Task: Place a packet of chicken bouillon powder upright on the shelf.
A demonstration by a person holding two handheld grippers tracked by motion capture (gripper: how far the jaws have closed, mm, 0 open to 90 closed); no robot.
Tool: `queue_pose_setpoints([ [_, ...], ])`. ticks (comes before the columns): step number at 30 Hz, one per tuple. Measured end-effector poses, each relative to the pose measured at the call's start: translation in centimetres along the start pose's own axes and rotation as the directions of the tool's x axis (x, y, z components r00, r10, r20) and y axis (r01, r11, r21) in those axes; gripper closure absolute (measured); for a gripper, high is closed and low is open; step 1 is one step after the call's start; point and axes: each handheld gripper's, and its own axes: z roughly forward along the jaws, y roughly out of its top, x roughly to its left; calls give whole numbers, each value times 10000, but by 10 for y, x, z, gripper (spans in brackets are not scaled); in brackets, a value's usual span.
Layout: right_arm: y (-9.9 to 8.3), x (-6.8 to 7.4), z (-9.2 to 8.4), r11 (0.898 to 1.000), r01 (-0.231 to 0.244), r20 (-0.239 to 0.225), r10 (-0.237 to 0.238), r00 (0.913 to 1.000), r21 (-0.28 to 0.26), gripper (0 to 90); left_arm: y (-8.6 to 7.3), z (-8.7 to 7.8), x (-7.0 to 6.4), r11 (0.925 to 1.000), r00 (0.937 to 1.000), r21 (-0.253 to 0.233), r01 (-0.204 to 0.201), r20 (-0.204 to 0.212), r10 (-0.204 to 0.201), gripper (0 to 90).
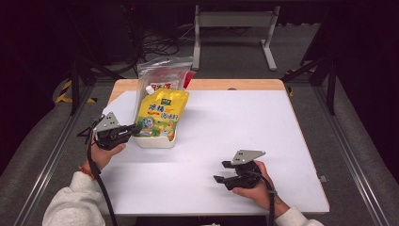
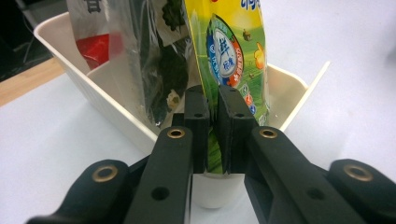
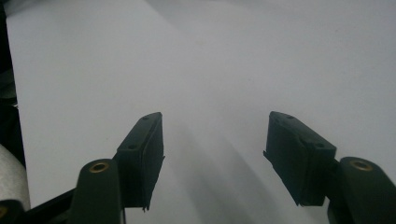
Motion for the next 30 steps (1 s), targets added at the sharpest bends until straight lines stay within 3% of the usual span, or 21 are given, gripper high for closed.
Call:
queue_pose_setpoints([
  [7, 0, -1, -2, 10000, 47, 91, -46, 9999, -35, 371, 3, -3, -4, 9992, 10000, -410, 23, -26, -24, 805],
  [22, 0, -1, -1, 10000, 91, 10, -91, 10000, 20, 367, 8, 5, -8, 9983, 9999, -567, -103, -1, 103, 672],
  [23, 0, -1, -1, 10000, 84, 11, -84, 10000, 27, 368, 8, 6, -8, 9983, 9998, -574, -131, 141, 140, 652],
  [28, 0, -1, 0, 9999, 95, -36, -94, 9999, 48, 365, 12, 10, -11, 9979, 9996, -591, -272, 67, 277, 636],
  [30, 0, -1, 0, 10000, 76, -42, -75, 10000, 53, 363, 12, 12, -11, 9981, 9997, -578, -230, 23, 232, 591],
])
